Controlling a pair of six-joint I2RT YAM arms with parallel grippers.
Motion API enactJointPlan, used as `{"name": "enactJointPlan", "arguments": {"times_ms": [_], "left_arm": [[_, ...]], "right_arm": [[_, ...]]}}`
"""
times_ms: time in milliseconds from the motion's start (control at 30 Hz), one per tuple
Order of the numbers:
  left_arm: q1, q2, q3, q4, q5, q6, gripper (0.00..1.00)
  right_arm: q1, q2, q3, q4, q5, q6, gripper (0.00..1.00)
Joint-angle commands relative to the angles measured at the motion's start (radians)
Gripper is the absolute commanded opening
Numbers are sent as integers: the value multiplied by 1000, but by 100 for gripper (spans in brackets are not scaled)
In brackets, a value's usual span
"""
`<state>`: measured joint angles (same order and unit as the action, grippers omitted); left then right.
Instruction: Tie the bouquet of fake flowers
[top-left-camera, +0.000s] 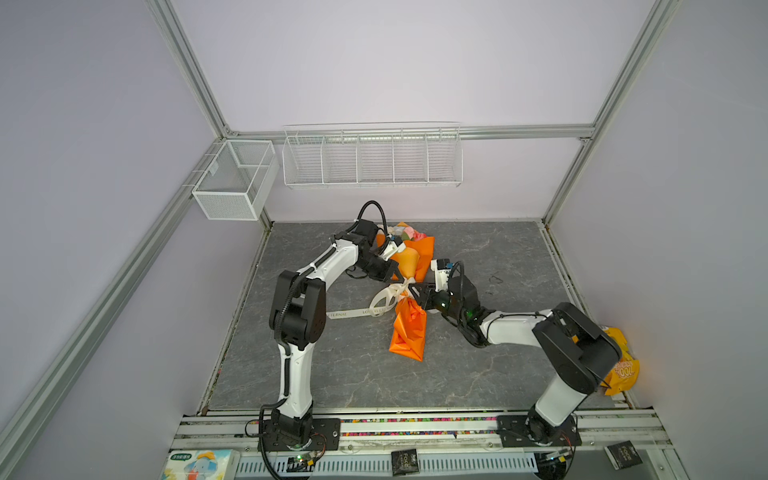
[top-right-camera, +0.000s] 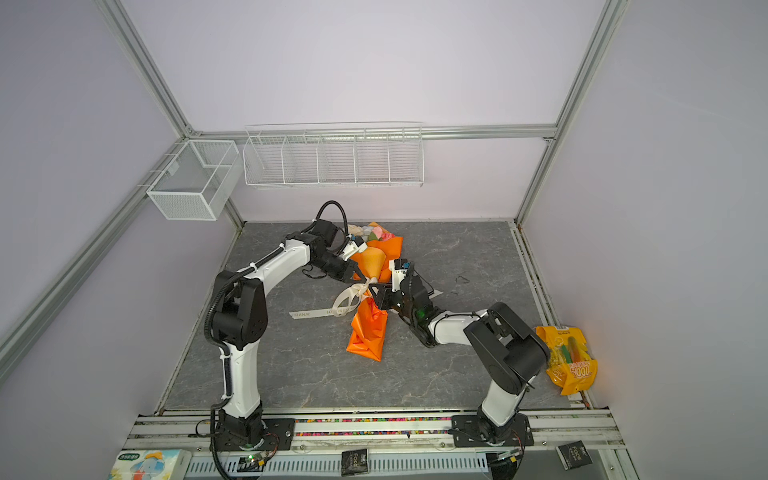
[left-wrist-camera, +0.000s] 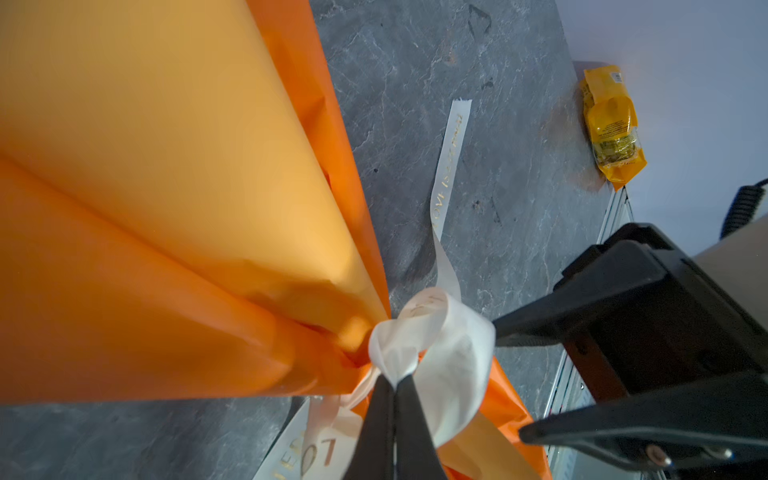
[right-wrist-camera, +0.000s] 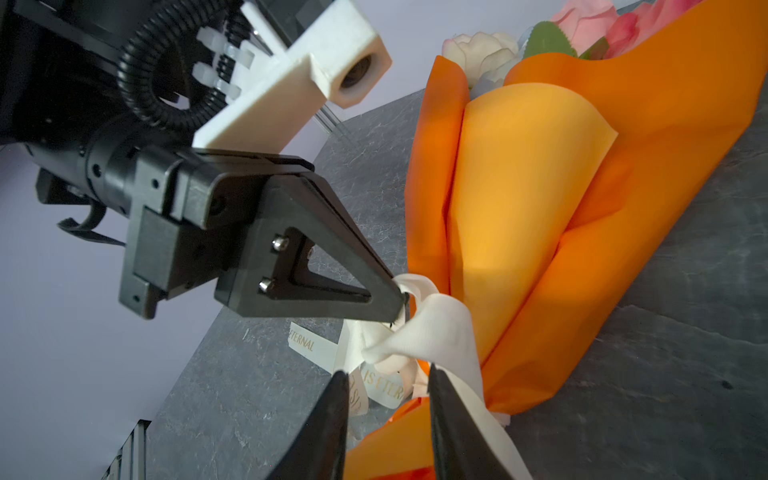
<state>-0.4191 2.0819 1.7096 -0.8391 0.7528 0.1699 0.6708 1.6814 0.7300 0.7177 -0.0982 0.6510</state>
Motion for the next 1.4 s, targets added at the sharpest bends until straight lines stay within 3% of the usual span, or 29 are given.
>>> {"name": "enactJointPlan", "arguments": {"times_ms": [0,267,367,567,633,800,967,1167,1267,1367], "left_arm": [[4,-48,-20,74,6,-44,0],[6,-64,-56,99,17,-74,0],[6,-64,-63,107,11,-93,0],[25,-108,-130,228,28,-200,0],[29,-119,-148,260,56,-227,0],[32,-78,-118,225,115,-236,0],[31,-88,-127,235,110,-248,0],[31,-101,-129,220,100,-252,0],[31,-101,-136,221,108,-256,0],[31,-108,-154,245,115,-262,0]], "right_arm": [[-6,-78,14,-172,31,16,36],[-26,-158,114,-410,-47,-35,35],[-25,-147,159,-460,-125,-60,35],[-20,-139,235,-612,-167,-18,35],[1,-130,297,-703,-206,-58,35],[83,-42,524,-1016,-123,-134,34],[137,12,552,-970,-52,-38,32],[101,-26,526,-1006,156,129,30],[29,-83,452,-965,150,197,31],[-57,-68,407,-858,-21,175,32]]}}
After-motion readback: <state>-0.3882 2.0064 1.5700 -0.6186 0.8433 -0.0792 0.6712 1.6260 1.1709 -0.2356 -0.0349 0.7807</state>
